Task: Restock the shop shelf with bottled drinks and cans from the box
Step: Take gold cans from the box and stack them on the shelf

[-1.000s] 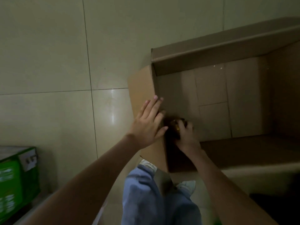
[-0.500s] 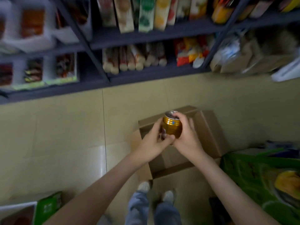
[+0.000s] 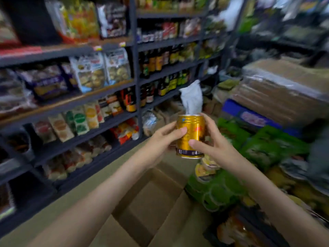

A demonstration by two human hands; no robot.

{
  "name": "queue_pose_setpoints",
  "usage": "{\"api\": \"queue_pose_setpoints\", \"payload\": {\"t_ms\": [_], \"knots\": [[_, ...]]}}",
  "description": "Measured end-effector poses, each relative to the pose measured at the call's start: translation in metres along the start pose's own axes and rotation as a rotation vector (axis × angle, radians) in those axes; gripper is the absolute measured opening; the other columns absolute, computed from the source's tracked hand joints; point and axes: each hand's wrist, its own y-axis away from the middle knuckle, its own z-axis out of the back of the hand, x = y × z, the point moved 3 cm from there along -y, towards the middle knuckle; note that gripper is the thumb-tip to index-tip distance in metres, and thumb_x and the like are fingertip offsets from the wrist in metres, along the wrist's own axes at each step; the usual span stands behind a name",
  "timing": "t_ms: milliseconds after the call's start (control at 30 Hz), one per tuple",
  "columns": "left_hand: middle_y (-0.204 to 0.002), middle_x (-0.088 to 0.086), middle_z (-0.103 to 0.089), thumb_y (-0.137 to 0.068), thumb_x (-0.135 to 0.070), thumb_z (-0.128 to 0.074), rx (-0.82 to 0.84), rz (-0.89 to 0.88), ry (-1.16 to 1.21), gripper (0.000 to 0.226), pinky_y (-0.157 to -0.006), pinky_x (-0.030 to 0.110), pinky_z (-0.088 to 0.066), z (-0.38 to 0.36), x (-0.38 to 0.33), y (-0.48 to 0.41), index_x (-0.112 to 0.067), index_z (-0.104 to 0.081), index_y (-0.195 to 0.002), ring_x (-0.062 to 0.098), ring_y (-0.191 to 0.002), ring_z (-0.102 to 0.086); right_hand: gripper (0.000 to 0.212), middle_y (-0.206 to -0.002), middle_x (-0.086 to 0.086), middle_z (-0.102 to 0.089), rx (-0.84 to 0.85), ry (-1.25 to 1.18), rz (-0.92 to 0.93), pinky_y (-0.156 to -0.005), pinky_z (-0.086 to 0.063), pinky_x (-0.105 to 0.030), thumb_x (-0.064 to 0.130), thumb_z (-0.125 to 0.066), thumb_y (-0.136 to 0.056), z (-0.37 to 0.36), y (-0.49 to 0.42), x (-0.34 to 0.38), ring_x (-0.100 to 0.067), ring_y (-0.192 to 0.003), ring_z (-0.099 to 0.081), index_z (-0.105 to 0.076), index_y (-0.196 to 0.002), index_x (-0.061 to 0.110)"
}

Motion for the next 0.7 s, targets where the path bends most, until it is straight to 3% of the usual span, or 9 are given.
{"api": "queue_pose_setpoints", "payload": {"t_ms": [100, 167, 233, 300, 400, 500, 600, 700], "knots": [[-0.122, 0.017, -0.064, -0.078, -0.032, -0.068, 0.175, -0.032, 0.010, 0.053, -0.099, 0.050, -0.044, -0.072, -0.032, 0.008, -0.010, -0.059, -0.126, 0.034, -0.111, -0.060, 0.064, -0.122, 0.008, -0.061, -0.148, 0.007, -0.010, -0.099, -0.048, -0.040, 0.054, -0.079, -0.065, 0.050, 0.062, 0.042, -0.010, -0.113, -0.059, -0.049, -0.121, 0.045], [-0.113, 0.014, -0.066, -0.082, -0.026, -0.063, 0.281, -0.061, 0.013, 0.045, -0.091, 0.043, -0.051, -0.125, -0.053, 0.017, -0.007, -0.057, -0.122, 0.026, -0.100, -0.064, 0.062, -0.114, 0.011, -0.065, -0.272, 0.043, 0.022, -0.096, -0.050, -0.038, 0.049, -0.077, -0.064, 0.082, 0.106, 0.069, -0.005, -0.106, -0.062, -0.051, -0.119, 0.039], [-0.095, 0.007, -0.066, -0.081, -0.030, -0.070, 0.292, -0.116, -0.003, 0.035, -0.075, 0.033, -0.055, -0.181, -0.073, 0.030, -0.010, -0.055, -0.105, 0.017, -0.083, -0.066, 0.059, -0.110, 0.010, -0.068, -0.403, 0.067, 0.059, -0.093, -0.051, -0.035, 0.040, -0.080, -0.069, 0.112, 0.151, 0.093, -0.005, -0.102, -0.064, -0.053, -0.120, 0.032], [-0.086, 0.001, -0.062, -0.077, -0.041, -0.075, 0.236, -0.247, -0.095, 0.038, -0.072, 0.031, -0.051, -0.237, -0.090, 0.045, -0.015, -0.051, -0.091, 0.016, -0.079, -0.063, 0.055, -0.110, 0.008, -0.069, -0.544, 0.060, 0.094, -0.094, -0.051, -0.036, 0.027, -0.081, -0.073, 0.144, 0.198, 0.111, -0.007, -0.102, -0.065, -0.054, -0.121, 0.026], [-0.098, -0.009, -0.067, -0.086, -0.041, -0.064, 0.225, -0.488, -0.310, 0.024, -0.080, 0.024, -0.053, -0.322, -0.111, 0.077, -0.022, -0.058, -0.101, 0.006, -0.094, -0.064, 0.058, -0.112, 0.011, -0.068, -0.732, 0.134, 0.153, -0.093, -0.051, -0.031, 0.025, -0.081, -0.072, 0.191, 0.273, 0.133, -0.003, -0.104, -0.063, -0.053, -0.122, 0.028], [-0.098, -0.013, -0.067, -0.092, -0.036, -0.058, 0.259, -0.629, -0.327, 0.018, -0.075, 0.014, -0.050, -0.416, -0.119, 0.116, -0.025, -0.061, -0.106, -0.004, -0.092, -0.062, 0.061, -0.110, 0.016, -0.065, -0.886, 0.277, 0.181, -0.086, -0.051, -0.016, 0.029, -0.078, -0.074, 0.237, 0.359, 0.155, 0.007, -0.099, -0.061, -0.050, -0.128, 0.026], [-0.092, -0.018, -0.063, -0.094, -0.038, -0.054, 0.288, -0.701, -0.308, 0.021, -0.068, 0.004, -0.044, -0.523, -0.115, 0.156, -0.023, -0.058, -0.109, -0.016, -0.083, -0.057, 0.058, -0.104, 0.018, -0.065, -0.991, 0.434, 0.192, -0.076, -0.048, -0.008, 0.035, -0.076, -0.075, 0.288, 0.451, 0.172, 0.010, -0.093, -0.060, -0.051, -0.126, 0.027], [-0.094, -0.022, -0.061, -0.087, -0.046, -0.060, 0.373, -0.706, -0.283, 0.033, -0.066, 0.001, -0.044, -0.631, -0.111, 0.192, -0.027, -0.057, -0.114, -0.016, -0.083, -0.056, 0.053, -0.103, 0.022, -0.063, -1.090, 0.537, 0.212, -0.073, -0.044, -0.003, 0.032, -0.074, -0.078, 0.341, 0.547, 0.182, 0.014, -0.093, -0.058, -0.051, -0.125, 0.028]]}}
